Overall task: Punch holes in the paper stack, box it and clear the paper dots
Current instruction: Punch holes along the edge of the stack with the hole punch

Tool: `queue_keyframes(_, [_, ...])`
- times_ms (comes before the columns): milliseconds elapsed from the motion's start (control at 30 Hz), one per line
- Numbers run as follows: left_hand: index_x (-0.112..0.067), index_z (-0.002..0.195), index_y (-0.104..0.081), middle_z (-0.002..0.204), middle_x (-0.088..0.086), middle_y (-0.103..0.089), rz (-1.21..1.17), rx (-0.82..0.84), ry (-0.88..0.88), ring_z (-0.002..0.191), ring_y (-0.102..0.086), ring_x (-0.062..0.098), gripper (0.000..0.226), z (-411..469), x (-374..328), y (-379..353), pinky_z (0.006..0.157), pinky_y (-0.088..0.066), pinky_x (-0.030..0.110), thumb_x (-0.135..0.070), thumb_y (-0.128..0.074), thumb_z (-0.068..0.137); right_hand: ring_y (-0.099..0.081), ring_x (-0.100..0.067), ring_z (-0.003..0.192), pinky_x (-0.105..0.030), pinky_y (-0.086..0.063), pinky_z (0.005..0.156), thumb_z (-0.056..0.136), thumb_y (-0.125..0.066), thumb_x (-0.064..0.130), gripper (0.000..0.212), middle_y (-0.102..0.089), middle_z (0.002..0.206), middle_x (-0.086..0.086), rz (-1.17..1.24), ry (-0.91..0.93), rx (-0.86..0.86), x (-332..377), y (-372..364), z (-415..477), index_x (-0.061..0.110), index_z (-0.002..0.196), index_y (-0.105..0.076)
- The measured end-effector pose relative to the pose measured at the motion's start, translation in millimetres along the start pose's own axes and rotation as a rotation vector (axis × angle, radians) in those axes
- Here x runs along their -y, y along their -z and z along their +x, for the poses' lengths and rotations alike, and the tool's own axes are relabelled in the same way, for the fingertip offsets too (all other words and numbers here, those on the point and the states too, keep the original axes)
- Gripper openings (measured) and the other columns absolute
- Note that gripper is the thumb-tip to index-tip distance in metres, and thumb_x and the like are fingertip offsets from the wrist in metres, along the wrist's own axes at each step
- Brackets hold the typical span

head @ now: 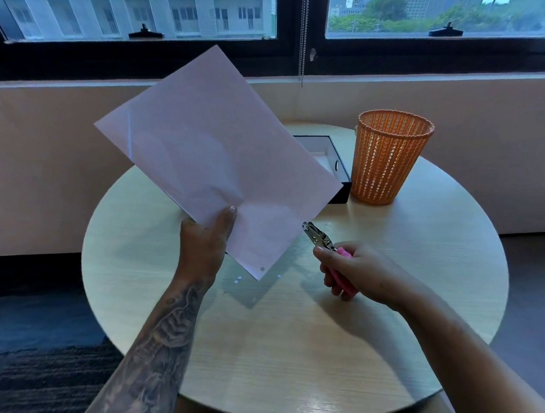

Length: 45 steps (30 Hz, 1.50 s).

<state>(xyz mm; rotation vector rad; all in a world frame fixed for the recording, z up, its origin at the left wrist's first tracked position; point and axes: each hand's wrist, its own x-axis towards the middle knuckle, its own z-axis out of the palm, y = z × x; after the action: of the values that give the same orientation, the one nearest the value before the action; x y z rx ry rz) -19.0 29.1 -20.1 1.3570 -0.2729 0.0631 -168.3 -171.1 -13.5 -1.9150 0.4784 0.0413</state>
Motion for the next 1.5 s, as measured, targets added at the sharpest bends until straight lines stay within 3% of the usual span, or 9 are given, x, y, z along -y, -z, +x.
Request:
queue_keyframes(267, [-0.016, 0.081, -0.069, 0.067, -0.019, -0.073, -0.005, 0.011, 0.006, 0.063, -0.064, -0.004, 0.017, -2.3, -1.5, -2.8, 0.063, -0.052, 0.014, -0.002, -0.068, 0.092, -0.065, -0.023, 0.061, -0.039, -0.051, 0.062, 0.096, -0.062, 0.048, 0.043, -0.068, 0.071, -0.010, -0.008, 0.005, 0.019, 2.0, -1.3, -0.2, 0.007, 0.084, -0.065])
queue_keyframes(1000, [-0.015, 0.082, -0.070, 0.070, -0.016, -0.074, 0.041, -0.042, 0.039, 0.068, -0.067, 0.002, 0.009, 0.2, 9.2, 8.6, 0.069, -0.056, 0.021, -0.009, -0.073, 0.089, -0.057, -0.022, 0.051, -0.030, -0.045, 0.048, 0.097, -0.059, 0.050, 0.047, -0.062, 0.061, -0.007, -0.097, -0.034, 0.050, 11.5, -6.4, -0.3, 0.008, 0.075, -0.062])
queue_keyframes(1233, [-0.007, 0.096, -0.073, 0.082, -0.007, -0.074, 0.036, -0.076, 0.083, 0.068, -0.069, 0.000, 0.009, -12.9, 23.0, 22.8, 0.063, -0.054, 0.017, -0.009, -0.075, 0.088, -0.056, -0.025, 0.048, -0.030, -0.046, 0.047, 0.095, -0.059, 0.053, 0.049, -0.062, 0.059, -0.008, -0.230, -0.139, 0.098, 15.7, -13.7, 8.5, 0.008, 0.076, -0.061])
queue_keyframes(1400, [-0.011, 0.088, -0.075, 0.084, -0.006, -0.078, 0.051, -0.051, 0.130, 0.078, -0.071, 0.013, 0.005, -12.4, 34.1, 32.1, 0.076, -0.056, 0.034, -0.015, -0.078, 0.087, -0.052, -0.024, 0.041, -0.028, -0.047, 0.044, 0.097, -0.058, 0.051, 0.049, -0.060, 0.058, -0.011, -0.292, -0.191, 0.125, 19.5, -18.5, 11.0, 0.007, 0.076, -0.060])
queue_keyframes(1500, [-0.013, 0.085, -0.075, 0.082, -0.009, -0.078, 0.072, -0.051, 0.129, 0.079, -0.072, 0.013, 0.005, -12.2, 37.3, 35.3, 0.079, -0.056, 0.037, -0.016, -0.079, 0.086, -0.052, -0.023, 0.039, -0.027, -0.047, 0.043, 0.096, -0.058, 0.052, 0.050, -0.060, 0.057, -0.011, -0.308, -0.211, 0.133, 20.3, -18.7, 12.1, 0.006, 0.076, -0.060])
